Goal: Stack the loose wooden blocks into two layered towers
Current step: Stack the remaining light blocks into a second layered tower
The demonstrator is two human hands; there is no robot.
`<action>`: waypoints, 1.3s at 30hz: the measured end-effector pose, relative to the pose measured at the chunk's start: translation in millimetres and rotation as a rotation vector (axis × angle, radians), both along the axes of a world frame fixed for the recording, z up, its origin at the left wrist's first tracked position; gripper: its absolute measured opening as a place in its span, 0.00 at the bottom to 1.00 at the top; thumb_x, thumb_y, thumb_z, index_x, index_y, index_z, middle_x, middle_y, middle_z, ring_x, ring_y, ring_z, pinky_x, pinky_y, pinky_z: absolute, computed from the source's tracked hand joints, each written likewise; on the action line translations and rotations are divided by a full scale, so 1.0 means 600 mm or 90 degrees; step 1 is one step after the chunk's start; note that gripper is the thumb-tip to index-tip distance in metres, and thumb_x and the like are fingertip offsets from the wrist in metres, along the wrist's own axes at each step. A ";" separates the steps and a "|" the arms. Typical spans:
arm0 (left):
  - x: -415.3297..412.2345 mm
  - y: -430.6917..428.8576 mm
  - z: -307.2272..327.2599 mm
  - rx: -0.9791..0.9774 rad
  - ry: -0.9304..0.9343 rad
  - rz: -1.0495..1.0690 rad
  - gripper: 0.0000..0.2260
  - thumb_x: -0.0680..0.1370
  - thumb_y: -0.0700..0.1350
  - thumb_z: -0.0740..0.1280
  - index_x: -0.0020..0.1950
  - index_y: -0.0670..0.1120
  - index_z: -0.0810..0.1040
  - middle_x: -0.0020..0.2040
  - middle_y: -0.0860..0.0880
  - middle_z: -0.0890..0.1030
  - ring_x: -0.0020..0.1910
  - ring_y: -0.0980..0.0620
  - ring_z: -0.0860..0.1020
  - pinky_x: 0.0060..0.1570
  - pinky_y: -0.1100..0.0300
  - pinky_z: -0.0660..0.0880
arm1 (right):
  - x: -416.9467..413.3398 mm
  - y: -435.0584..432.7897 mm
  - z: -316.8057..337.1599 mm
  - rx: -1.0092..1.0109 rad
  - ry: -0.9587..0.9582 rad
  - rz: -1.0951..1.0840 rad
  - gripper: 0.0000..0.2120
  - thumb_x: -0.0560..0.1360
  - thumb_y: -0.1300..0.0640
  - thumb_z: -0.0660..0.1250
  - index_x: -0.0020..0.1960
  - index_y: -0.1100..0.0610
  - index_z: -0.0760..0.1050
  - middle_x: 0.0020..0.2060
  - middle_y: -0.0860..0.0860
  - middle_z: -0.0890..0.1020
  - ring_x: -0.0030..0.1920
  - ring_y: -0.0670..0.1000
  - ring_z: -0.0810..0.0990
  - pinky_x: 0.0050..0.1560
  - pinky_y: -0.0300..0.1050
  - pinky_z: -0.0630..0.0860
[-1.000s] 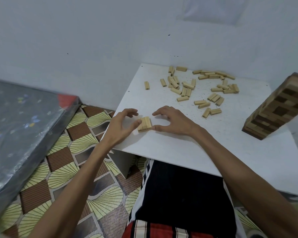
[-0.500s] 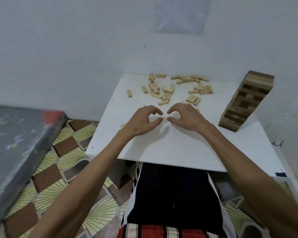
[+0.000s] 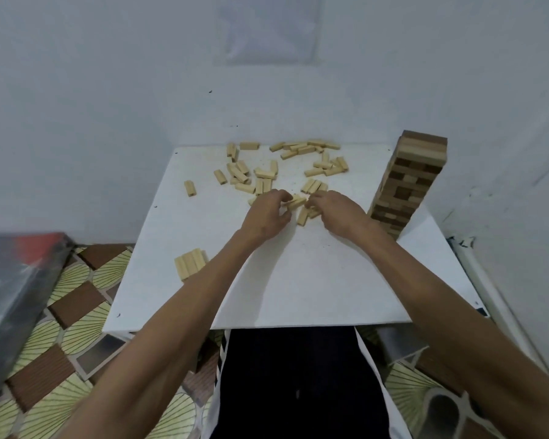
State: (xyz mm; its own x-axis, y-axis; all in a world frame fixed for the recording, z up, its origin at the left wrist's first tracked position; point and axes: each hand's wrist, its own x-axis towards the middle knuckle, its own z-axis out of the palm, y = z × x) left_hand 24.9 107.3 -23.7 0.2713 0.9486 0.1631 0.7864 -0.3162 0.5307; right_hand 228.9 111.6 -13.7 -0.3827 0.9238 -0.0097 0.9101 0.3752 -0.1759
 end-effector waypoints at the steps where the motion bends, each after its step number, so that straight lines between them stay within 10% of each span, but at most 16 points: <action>1: 0.007 0.005 -0.002 0.006 -0.016 0.007 0.15 0.78 0.40 0.70 0.65 0.41 0.79 0.59 0.43 0.82 0.56 0.44 0.79 0.56 0.51 0.75 | 0.001 0.002 -0.003 0.003 0.005 0.006 0.32 0.73 0.76 0.59 0.70 0.53 0.76 0.64 0.53 0.78 0.62 0.58 0.76 0.54 0.56 0.78; 13: 0.010 0.012 -0.026 0.029 -0.126 0.104 0.12 0.77 0.42 0.70 0.60 0.46 0.79 0.45 0.52 0.82 0.45 0.52 0.78 0.47 0.53 0.78 | 0.001 -0.002 0.005 0.022 0.079 0.014 0.11 0.80 0.61 0.67 0.61 0.56 0.80 0.55 0.54 0.83 0.55 0.56 0.80 0.50 0.53 0.78; 39: -0.058 -0.054 -0.012 0.012 -0.184 0.125 0.12 0.75 0.40 0.71 0.58 0.46 0.78 0.42 0.54 0.83 0.42 0.56 0.81 0.48 0.54 0.80 | -0.019 -0.030 0.019 -0.011 0.087 0.064 0.18 0.79 0.57 0.70 0.68 0.49 0.77 0.56 0.48 0.84 0.57 0.52 0.80 0.53 0.52 0.79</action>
